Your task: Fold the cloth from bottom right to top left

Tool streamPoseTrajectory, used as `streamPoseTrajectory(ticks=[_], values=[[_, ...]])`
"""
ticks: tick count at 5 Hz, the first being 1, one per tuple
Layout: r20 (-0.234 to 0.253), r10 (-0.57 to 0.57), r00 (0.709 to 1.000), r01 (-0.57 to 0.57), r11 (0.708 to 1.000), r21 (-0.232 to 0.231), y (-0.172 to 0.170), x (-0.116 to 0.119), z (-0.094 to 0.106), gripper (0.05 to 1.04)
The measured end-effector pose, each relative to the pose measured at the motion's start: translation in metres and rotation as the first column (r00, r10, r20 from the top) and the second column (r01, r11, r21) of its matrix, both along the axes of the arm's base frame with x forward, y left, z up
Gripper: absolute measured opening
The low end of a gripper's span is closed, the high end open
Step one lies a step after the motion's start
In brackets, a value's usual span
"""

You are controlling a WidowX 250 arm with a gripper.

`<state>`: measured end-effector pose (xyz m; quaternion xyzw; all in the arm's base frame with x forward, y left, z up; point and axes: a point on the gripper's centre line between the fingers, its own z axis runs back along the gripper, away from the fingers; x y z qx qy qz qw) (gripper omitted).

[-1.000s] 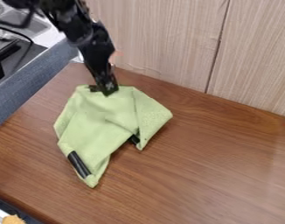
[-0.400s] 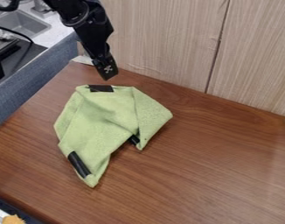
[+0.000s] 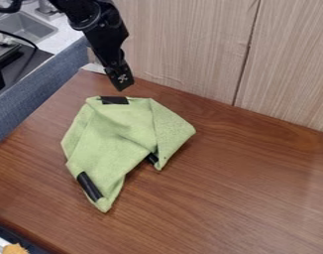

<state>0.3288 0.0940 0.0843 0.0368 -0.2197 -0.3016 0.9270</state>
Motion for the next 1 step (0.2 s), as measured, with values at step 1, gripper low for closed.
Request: streamPoseTrajectory(ticks=[1], values=[[0.000, 0.000, 1.000, 0.000, 1.000, 0.000, 0.0000, 0.0000, 0.0000, 1.000]])
